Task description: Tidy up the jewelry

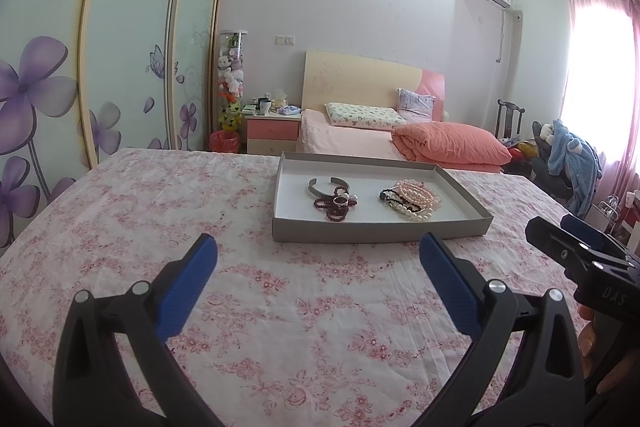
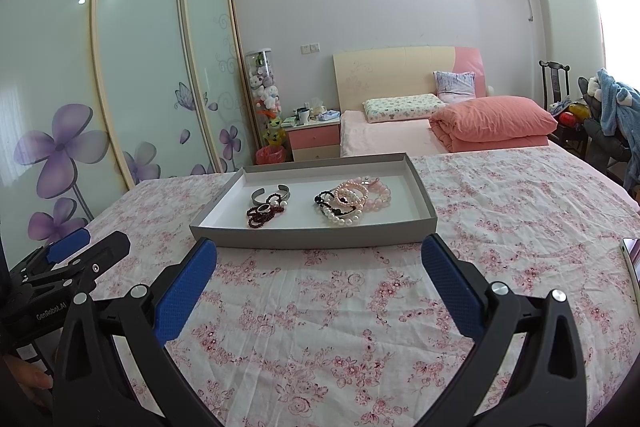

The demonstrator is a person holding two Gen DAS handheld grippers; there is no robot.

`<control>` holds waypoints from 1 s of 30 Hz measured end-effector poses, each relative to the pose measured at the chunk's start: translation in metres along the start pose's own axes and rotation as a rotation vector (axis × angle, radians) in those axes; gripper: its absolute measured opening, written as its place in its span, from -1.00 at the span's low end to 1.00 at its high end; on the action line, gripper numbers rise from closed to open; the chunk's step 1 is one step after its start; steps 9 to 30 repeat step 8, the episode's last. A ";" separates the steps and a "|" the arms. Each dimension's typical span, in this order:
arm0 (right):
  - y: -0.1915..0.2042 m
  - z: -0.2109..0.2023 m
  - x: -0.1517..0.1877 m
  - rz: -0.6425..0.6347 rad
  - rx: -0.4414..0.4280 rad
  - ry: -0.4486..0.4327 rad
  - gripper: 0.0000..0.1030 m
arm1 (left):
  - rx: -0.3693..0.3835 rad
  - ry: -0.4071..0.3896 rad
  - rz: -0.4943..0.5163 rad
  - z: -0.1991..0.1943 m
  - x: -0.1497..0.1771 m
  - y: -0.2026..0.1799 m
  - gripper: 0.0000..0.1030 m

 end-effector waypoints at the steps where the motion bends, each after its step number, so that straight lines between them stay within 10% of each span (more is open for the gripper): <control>1: 0.000 0.000 0.000 0.000 0.000 0.000 0.97 | 0.000 0.001 -0.001 0.000 0.000 0.000 0.92; 30: 0.000 0.000 0.000 0.001 0.000 0.000 0.97 | 0.007 0.010 -0.009 0.002 0.000 0.002 0.92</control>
Point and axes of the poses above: each gripper's, at about its wrist camera, not at the fingertips, and z roughly the way its jaws point, y to its left, x to its underside, the point moved 5 cm from there along z, roughly the way its jaws point, and after that the axes turned 2 degrees about -z, right-handed, at the moved point
